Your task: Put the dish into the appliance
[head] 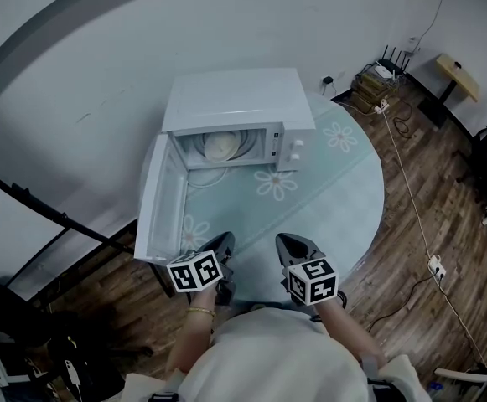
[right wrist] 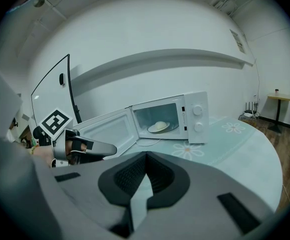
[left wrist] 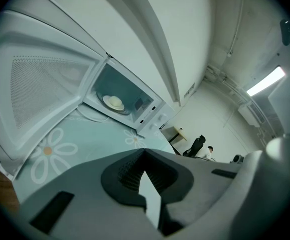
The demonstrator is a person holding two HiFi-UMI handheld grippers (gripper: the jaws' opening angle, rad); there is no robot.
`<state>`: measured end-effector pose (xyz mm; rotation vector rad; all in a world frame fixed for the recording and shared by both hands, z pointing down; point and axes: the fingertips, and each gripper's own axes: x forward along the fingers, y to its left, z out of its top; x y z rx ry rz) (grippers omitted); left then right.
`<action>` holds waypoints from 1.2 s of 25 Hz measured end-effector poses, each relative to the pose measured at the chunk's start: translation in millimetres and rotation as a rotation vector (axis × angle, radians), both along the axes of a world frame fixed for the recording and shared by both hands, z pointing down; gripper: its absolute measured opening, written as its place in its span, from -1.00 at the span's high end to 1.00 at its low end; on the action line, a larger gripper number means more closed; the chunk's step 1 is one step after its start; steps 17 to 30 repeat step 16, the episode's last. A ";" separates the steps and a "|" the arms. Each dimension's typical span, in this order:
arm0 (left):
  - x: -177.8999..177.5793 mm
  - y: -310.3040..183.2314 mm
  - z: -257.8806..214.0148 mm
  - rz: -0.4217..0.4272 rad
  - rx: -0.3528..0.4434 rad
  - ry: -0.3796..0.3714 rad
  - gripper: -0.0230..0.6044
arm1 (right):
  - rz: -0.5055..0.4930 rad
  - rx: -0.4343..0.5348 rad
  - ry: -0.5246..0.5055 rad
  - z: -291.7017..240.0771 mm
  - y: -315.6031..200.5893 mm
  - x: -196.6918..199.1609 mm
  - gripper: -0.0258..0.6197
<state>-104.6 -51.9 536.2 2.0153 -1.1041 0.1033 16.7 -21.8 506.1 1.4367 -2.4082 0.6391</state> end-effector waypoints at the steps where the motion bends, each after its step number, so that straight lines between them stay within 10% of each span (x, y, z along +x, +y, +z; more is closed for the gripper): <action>1: -0.3 -0.2 1.0 -0.001 -0.002 0.000 0.89 | 0.000 0.001 0.001 0.1 -0.3 -0.1 0.91; 30: -1.2 -0.5 5.0 -0.010 -0.021 0.012 0.89 | 0.014 -0.004 0.010 2.7 -2.5 -0.5 0.91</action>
